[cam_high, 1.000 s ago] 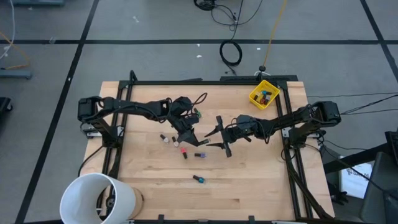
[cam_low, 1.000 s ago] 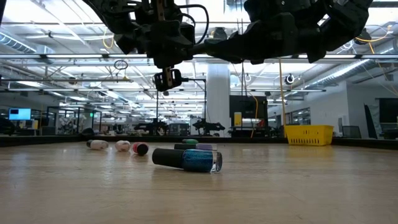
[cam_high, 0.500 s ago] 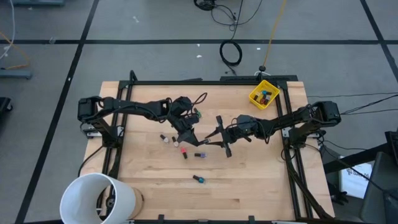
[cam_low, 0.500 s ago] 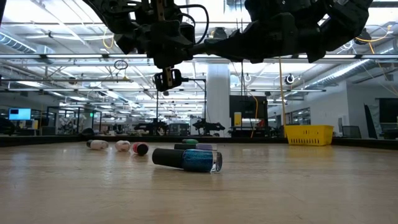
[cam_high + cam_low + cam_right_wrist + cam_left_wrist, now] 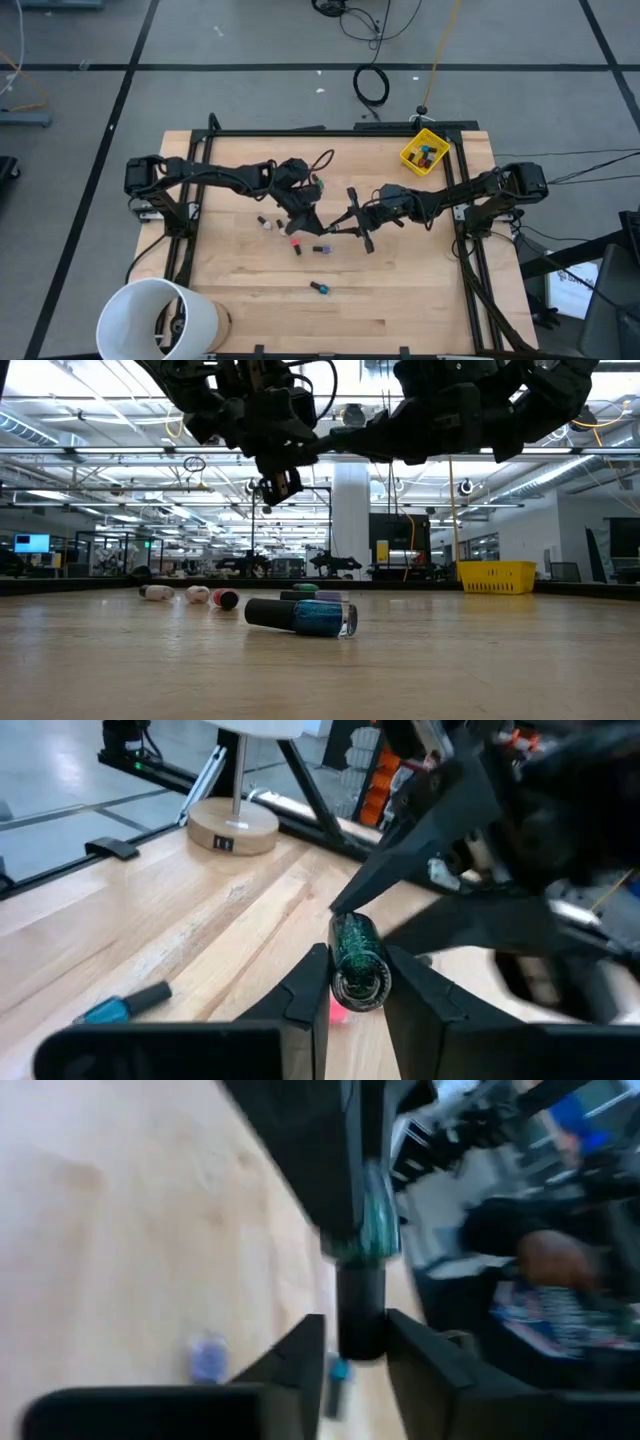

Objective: Pick & Place Nail Polish
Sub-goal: Put the dark green nail polish bottle into the yellow bin

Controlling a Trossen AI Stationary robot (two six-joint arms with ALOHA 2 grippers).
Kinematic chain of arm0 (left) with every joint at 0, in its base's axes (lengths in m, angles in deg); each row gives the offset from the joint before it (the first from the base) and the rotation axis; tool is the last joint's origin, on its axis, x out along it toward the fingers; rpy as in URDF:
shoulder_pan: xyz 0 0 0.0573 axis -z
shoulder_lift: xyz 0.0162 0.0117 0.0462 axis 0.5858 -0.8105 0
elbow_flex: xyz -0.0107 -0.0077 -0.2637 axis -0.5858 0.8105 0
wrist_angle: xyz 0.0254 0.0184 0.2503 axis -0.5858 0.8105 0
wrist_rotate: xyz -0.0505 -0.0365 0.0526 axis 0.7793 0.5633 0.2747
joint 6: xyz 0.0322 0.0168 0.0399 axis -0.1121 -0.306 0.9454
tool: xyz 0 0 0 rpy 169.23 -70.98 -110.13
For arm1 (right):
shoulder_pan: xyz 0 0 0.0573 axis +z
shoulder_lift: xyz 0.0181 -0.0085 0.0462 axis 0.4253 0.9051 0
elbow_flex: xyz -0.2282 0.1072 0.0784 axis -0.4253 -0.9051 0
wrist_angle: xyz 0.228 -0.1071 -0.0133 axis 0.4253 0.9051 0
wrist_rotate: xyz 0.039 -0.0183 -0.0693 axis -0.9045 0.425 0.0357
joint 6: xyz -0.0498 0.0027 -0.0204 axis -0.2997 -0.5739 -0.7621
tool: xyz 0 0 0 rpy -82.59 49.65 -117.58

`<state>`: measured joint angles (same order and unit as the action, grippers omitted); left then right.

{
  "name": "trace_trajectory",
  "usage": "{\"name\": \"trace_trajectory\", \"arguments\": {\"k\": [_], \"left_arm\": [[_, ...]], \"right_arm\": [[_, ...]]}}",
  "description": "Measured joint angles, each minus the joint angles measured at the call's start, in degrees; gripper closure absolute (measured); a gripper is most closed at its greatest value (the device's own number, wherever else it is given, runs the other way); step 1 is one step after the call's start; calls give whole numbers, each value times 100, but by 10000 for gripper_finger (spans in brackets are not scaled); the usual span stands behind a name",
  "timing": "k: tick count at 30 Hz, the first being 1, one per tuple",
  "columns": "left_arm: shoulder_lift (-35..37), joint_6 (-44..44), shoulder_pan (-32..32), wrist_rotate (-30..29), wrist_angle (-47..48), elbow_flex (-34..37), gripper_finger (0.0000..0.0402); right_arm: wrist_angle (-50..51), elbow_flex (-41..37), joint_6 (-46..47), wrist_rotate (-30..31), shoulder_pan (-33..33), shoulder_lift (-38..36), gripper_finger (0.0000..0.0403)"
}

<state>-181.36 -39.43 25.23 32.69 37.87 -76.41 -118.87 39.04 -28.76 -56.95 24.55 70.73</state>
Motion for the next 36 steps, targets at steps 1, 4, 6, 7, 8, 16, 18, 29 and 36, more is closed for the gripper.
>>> {"name": "trace_trajectory", "arguments": {"k": [1,4,6,7,8,16,18,29,36], "left_arm": [[2,186,6,-171,-25,0,281],[46,647,-9,-665,-16,0,238],[118,878,-54,-878,51,0,216],[164,975,-79,-993,101,0,207],[216,1077,-98,-1148,125,-1,200],[749,2646,-49,-4536,989,-2,184],[814,2938,21,-5653,1037,-2,184],[789,3066,-190,-7177,490,-2,183],[789,3043,-400,-7167,427,-2,183]], "right_arm": [[65,0,16,-18,-20,0,341],[264,5,135,-33,-127,0,341],[540,7,255,-60,-213,-88,341],[665,7,324,-75,-263,-143,341],[789,7,398,-70,-322,-212,341],[1021,-371,1958,-25,-760,-1077,341],[669,-665,2489,-23,-859,-1287,341],[-3422,-2670,4776,159,-1047,-1894,341],[-4019,-2946,5203,-102,-1046,-1891,341]]}}
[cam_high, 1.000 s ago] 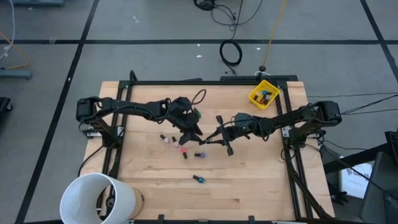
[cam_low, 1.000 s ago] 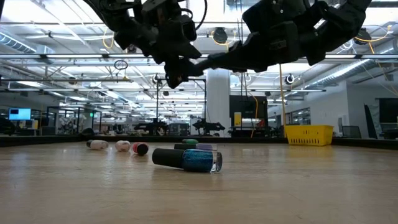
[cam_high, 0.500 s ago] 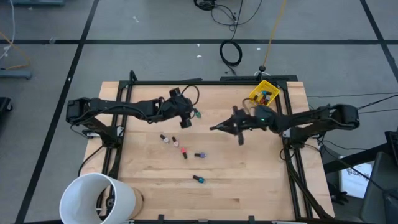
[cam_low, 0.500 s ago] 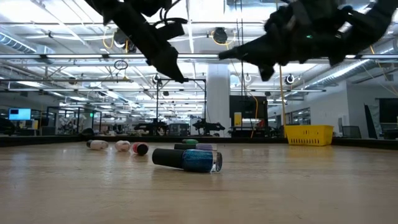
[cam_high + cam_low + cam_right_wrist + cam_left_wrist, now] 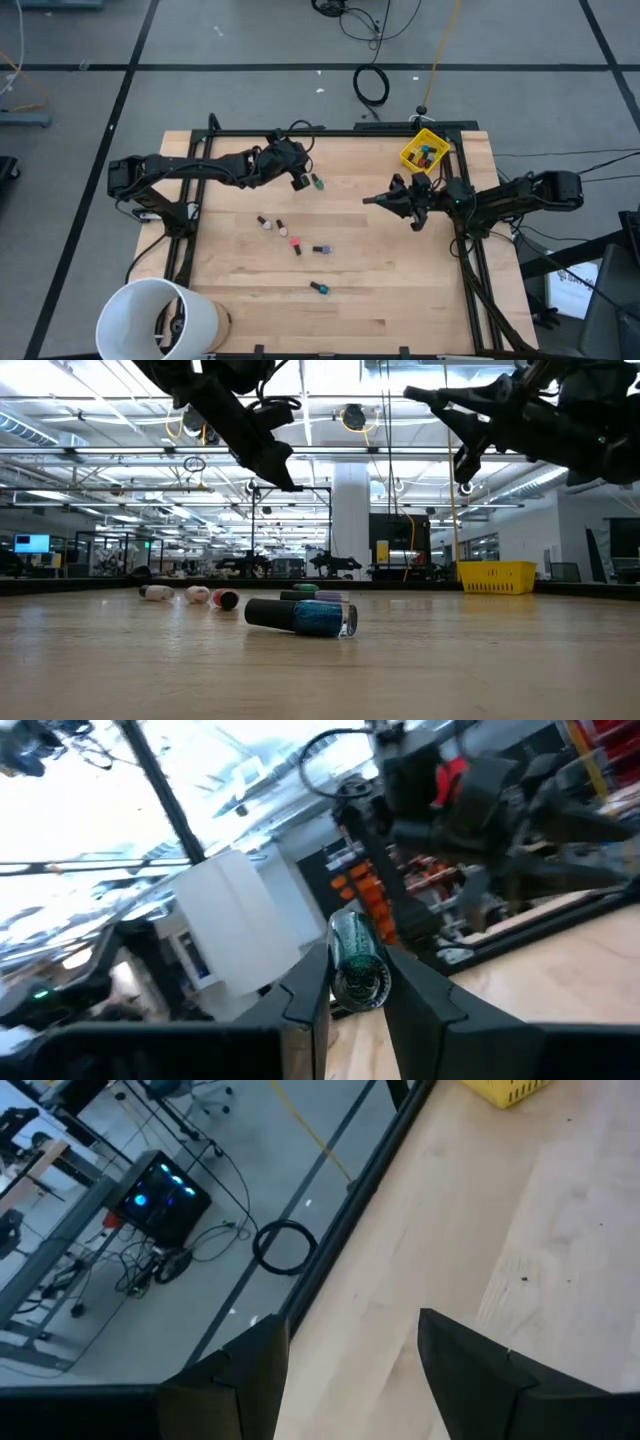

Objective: Pick & Place Nail Polish
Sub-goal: Put the dark green nail polish bottle into the yellow bin

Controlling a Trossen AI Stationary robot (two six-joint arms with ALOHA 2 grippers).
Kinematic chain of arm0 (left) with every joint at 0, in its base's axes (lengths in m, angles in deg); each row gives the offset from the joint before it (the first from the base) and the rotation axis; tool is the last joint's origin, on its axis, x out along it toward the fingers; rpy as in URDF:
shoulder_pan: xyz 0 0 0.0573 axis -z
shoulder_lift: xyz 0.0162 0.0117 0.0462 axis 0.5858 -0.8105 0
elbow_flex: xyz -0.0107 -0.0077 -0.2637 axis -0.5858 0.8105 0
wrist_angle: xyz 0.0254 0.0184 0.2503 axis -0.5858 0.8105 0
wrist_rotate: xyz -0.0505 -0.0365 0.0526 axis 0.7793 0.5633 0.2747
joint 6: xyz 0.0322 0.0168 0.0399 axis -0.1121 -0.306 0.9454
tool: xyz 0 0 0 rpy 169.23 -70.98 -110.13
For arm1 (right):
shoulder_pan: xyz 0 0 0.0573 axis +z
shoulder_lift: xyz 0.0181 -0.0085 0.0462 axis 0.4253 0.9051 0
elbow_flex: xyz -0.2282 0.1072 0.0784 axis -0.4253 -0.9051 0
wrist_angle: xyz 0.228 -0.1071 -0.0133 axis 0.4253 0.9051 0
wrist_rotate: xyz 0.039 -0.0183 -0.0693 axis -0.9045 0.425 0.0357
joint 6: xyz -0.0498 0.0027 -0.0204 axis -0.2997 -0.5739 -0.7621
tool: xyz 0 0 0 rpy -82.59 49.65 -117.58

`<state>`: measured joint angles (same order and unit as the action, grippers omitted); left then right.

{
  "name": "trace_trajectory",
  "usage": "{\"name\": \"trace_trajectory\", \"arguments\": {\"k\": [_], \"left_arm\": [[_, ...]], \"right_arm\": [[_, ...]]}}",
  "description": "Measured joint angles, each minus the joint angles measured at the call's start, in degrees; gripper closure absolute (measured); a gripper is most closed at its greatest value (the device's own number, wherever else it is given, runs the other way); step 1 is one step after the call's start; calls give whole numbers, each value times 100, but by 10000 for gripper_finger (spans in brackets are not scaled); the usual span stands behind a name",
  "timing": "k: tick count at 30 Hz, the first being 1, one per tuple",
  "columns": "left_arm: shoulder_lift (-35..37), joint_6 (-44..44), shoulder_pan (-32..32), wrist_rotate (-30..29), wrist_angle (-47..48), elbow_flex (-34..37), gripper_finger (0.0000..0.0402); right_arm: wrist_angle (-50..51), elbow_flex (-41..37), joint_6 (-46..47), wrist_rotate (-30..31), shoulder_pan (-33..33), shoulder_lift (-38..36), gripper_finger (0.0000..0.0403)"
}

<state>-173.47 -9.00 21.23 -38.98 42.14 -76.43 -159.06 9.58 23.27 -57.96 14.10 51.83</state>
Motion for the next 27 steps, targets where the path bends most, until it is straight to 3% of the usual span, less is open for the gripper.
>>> {"name": "trace_trajectory", "arguments": {"k": [10,13,20,27], "left_arm": [[0,-278,-82,297,5,0,183],[0,-400,-77,317,9,0,183],[0,-896,-79,314,10,0,183],[0,-1035,-79,314,150,0,183]], "right_arm": [[208,4,-349,110,42,0,341],[839,4,-750,921,7,-2,341],[2969,47,-1547,3447,-298,2,341],[4028,70,-2478,4417,-820,-415,341]]}}
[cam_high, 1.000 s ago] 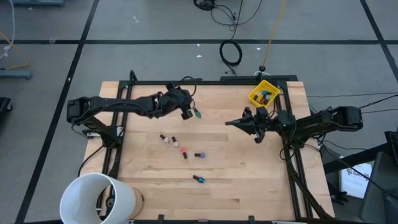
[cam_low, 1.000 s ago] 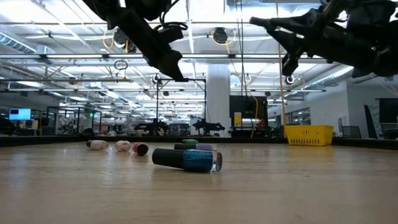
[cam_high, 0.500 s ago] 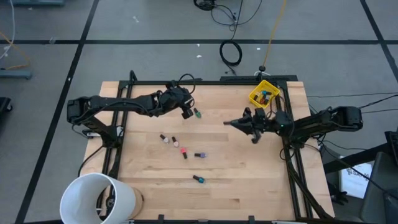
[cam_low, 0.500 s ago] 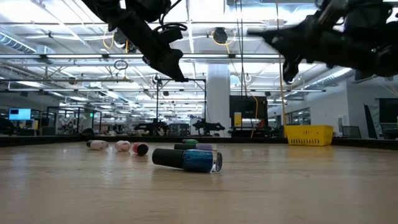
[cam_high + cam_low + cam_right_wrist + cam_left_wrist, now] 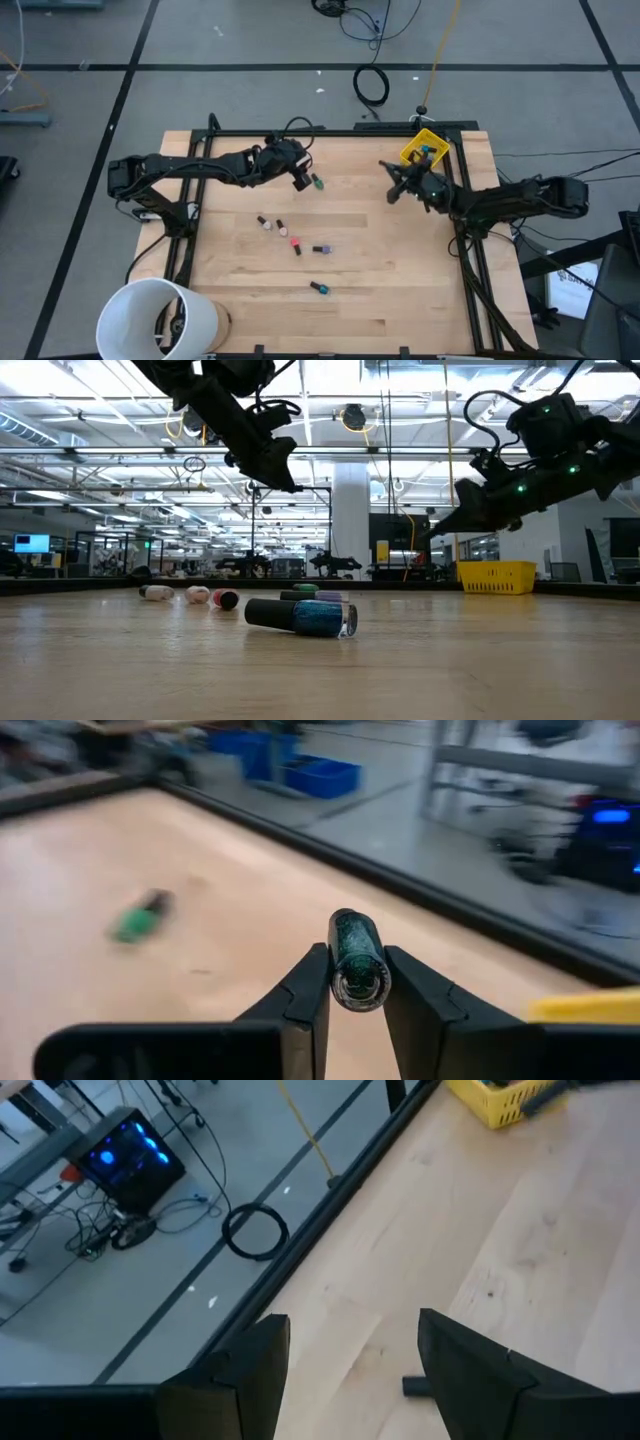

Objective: Pick & Place Nail Polish
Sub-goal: Put the dark green nail polish bottle into the yellow bin, then put the green nail polish bottle into the yellow bin

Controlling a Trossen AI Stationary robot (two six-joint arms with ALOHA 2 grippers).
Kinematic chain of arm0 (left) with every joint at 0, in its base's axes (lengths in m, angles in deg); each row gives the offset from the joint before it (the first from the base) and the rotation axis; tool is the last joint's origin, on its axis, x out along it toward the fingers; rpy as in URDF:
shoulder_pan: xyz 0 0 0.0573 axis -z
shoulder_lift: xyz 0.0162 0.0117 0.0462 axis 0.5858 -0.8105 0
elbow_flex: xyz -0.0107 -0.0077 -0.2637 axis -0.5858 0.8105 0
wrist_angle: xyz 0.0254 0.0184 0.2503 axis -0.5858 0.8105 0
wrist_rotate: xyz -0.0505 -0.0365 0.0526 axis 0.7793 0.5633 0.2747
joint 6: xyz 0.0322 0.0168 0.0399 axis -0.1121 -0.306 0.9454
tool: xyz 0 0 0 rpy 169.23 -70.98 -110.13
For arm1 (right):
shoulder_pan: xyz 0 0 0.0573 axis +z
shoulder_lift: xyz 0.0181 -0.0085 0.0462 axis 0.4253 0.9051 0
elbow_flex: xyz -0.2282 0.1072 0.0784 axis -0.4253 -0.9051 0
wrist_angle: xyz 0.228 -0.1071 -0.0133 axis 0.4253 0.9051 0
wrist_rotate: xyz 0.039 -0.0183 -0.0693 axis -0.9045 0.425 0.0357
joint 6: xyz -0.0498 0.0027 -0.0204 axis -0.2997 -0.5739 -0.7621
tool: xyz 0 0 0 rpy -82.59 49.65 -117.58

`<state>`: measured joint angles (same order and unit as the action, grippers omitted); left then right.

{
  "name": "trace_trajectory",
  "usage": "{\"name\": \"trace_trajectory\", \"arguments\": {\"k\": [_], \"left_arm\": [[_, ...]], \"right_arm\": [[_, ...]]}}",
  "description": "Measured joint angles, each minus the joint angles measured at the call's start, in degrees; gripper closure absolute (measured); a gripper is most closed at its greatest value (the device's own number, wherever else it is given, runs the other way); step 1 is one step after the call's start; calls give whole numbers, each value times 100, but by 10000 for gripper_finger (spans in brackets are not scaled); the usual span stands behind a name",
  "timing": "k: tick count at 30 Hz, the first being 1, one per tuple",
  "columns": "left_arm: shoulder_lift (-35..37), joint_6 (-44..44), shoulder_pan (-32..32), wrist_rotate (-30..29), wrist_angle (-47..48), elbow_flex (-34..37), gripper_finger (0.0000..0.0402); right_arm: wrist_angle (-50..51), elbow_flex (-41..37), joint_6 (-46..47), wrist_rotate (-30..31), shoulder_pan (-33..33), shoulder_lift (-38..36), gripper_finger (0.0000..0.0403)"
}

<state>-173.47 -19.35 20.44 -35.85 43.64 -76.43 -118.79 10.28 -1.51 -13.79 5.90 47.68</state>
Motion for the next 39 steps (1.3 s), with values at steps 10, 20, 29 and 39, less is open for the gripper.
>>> {"name": "trace_trajectory", "arguments": {"k": [10,20,29,39], "left_arm": [[0,-103,0,-4,249,0,183],[0,-116,0,-4,247,0,183],[0,-187,0,-4,245,0,183],[0,-193,0,-4,245,0,183]], "right_arm": [[3175,402,-316,1409,-520,-1797,341],[4208,556,-415,1835,-1416,-2139,341],[3851,498,-375,1143,-1953,-1878,327],[3679,498,-250,919,-1977,-1860,196]]}}
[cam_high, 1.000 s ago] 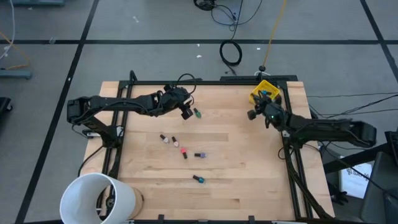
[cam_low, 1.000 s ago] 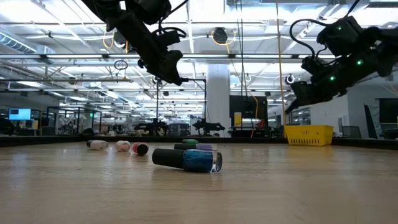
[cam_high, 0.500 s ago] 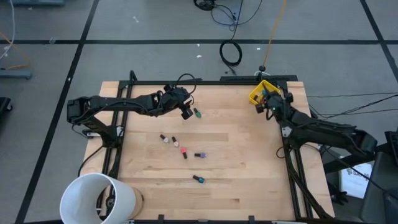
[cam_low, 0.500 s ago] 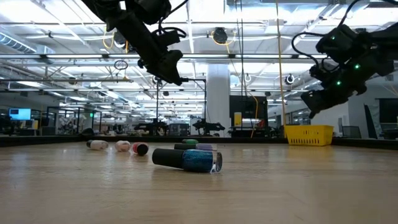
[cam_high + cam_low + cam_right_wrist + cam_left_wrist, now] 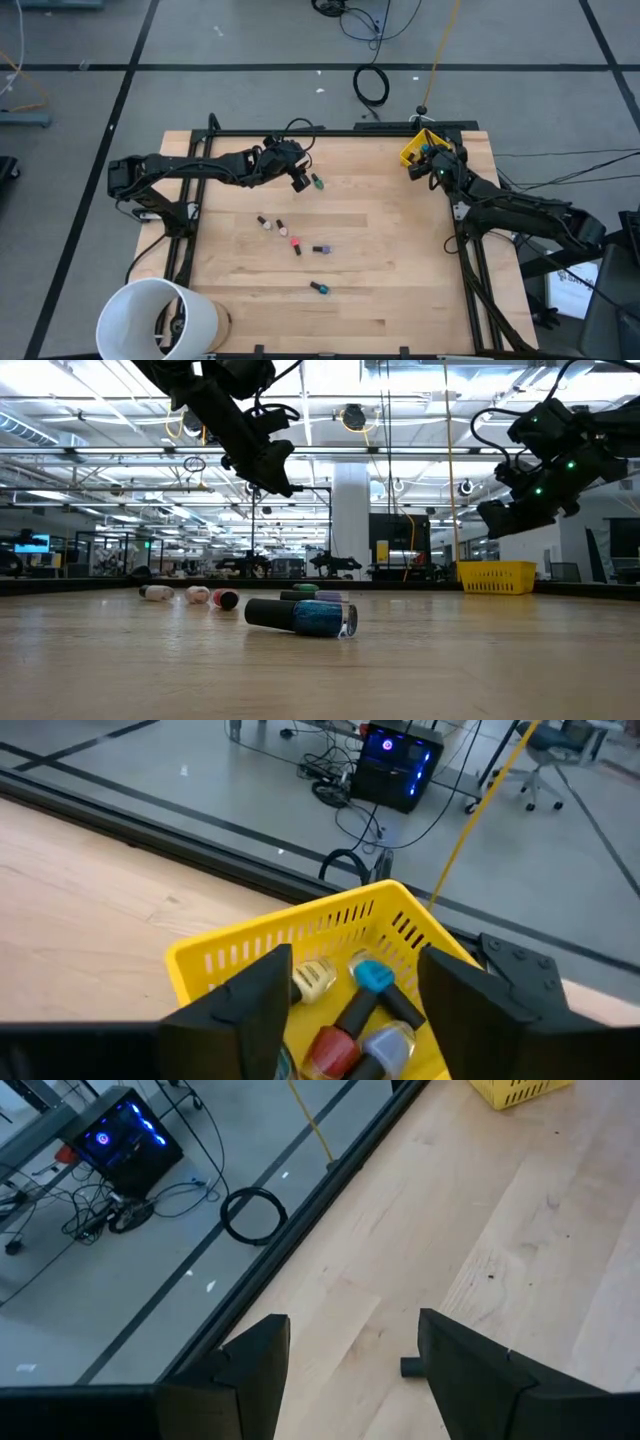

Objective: Pick & Place Nail Polish
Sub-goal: Put the green nail polish bottle into the yellow bin

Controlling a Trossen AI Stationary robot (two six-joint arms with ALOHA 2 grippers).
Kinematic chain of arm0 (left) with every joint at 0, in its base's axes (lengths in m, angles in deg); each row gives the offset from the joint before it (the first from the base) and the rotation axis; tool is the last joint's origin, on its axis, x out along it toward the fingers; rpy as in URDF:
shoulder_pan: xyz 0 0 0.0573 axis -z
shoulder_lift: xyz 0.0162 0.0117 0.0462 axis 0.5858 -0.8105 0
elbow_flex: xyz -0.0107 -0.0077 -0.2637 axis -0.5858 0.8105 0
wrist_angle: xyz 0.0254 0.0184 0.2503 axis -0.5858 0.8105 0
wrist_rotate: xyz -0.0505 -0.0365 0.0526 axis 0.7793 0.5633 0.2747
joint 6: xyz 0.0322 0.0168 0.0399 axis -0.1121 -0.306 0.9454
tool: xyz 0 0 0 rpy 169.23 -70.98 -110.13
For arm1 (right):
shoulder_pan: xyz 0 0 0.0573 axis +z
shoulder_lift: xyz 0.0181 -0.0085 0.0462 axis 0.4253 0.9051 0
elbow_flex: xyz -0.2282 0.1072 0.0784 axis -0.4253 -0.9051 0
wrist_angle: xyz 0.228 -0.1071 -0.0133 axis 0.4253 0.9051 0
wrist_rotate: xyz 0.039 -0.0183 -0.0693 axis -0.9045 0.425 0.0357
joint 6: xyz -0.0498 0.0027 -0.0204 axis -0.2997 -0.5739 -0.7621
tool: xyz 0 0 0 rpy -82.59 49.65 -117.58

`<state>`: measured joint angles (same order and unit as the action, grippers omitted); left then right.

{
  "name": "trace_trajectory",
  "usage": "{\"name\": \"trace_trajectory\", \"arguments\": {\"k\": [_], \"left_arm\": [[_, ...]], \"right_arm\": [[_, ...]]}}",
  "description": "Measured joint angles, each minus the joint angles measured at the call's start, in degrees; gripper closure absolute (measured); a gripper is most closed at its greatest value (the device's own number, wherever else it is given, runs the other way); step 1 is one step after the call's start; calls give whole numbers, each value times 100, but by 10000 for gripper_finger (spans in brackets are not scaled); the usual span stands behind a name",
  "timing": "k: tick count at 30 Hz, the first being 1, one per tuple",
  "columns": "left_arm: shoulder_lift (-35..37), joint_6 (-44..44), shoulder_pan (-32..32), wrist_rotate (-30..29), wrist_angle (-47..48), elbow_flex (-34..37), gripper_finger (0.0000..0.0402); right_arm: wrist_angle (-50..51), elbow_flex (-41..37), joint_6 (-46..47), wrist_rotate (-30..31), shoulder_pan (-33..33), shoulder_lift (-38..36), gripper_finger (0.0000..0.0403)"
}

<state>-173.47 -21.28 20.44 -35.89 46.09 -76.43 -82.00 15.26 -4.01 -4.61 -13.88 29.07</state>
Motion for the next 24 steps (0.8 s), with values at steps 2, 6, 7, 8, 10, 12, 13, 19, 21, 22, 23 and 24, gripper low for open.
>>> {"name": "trace_trajectory", "arguments": {"k": [2,6,7,8,10,12,13,19,21,22,23,24], "left_arm": [[0,3,0,0,1,0,183],[0,447,0,8,2,0,183],[0,773,0,5,3,0,183],[-22,1150,0,-41,2,0,183],[-112,1912,2,-182,-7,0,183],[-272,2475,-6,-147,-36,0,183],[-374,2704,-29,-15,-115,-1,183],[-1337,2787,-391,1169,-582,0,183],[-1659,2556,-524,1526,-782,0,183],[-1822,2470,-572,1604,-867,0,183],[-1964,2376,-609,1615,-966,0,183],[-2103,2283,-653,1557,-1095,0,183]], "right_arm": [[5,0,100,0,0,0,185],[-9,-2,199,-294,0,0,172],[-41,-2,201,-468,0,0,171],[-113,-4,202,-663,0,2,171],[-281,-4,204,-1062,2,0,172],[-449,-6,204,-1449,2,-2,175],[-544,-4,207,-1635,2,-2,176],[-1041,-4,414,-2632,4,-2,179],[-1145,-4,492,-2904,4,-3,180],[-1190,-6,499,-3010,12,-2,180],[-1223,-4,502,-3096,23,-3,181],[-1235,-4,501,-3139,33,-4,182]]}}
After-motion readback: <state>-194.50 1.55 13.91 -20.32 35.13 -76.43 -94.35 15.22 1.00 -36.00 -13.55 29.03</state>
